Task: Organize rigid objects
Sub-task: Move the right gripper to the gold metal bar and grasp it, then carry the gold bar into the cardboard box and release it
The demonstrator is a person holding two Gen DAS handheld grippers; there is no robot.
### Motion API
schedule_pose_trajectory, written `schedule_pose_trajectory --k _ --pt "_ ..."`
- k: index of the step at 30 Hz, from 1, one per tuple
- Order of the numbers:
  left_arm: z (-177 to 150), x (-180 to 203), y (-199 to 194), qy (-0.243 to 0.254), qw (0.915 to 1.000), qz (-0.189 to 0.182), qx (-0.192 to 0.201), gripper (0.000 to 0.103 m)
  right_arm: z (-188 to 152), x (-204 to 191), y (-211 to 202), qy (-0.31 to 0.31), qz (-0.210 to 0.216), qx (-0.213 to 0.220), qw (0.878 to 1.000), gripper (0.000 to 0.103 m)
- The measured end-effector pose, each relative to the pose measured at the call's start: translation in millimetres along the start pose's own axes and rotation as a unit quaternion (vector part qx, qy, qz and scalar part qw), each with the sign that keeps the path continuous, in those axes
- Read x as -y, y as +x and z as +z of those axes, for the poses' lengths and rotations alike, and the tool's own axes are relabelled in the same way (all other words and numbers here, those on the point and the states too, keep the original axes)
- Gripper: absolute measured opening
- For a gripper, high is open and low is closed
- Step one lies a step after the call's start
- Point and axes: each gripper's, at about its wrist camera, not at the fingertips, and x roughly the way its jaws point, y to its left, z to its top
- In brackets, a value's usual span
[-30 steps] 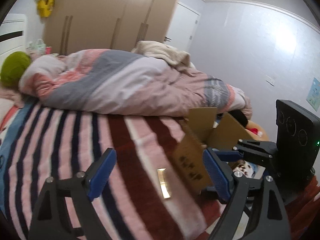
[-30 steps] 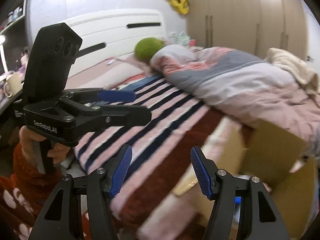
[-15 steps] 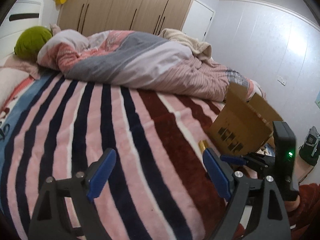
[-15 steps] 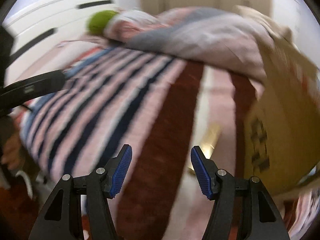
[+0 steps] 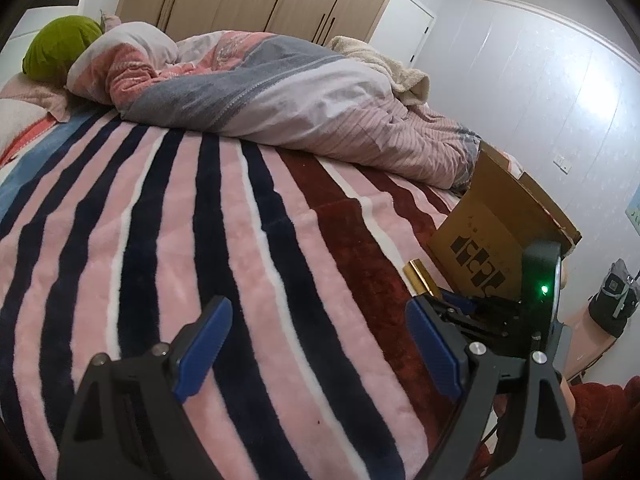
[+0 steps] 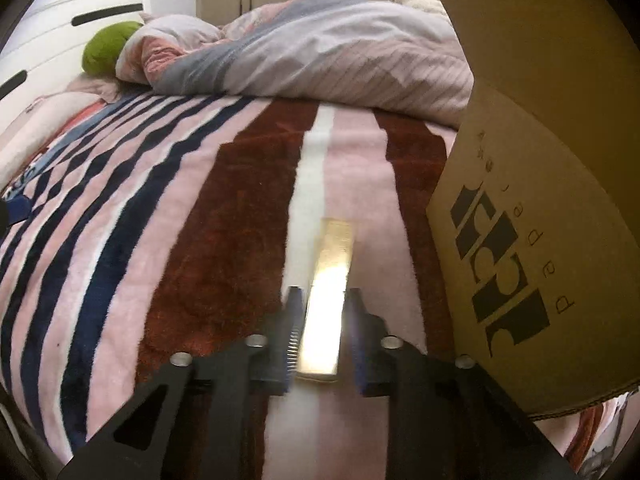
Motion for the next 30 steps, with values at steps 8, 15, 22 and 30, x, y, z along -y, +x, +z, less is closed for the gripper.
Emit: schedule_pose_trajectory --k 8,15,22,30 --pt "2 6 -5 -0.004 0.9999 -0.014 0.000 0.087 2 -21 -33 -0.045 0.129 0.032 0.990 0.014" --pt "16 23 -26 -0.014 0.9976 -0.064 0.024 0.085 20 -59 -95 -0.145 0.258 0.084 0.952 0.013" --pt "38 60 -40 0.008 0.9949 -0.093 0.040 0.040 41 -41 -128 -0.164 0.293 0.110 0.936 0.013" --pt "79 132 -27 0.056 0.9920 -0.106 0.038 0.036 59 24 -159 -0.177 0.275 0.146 0.934 0.013"
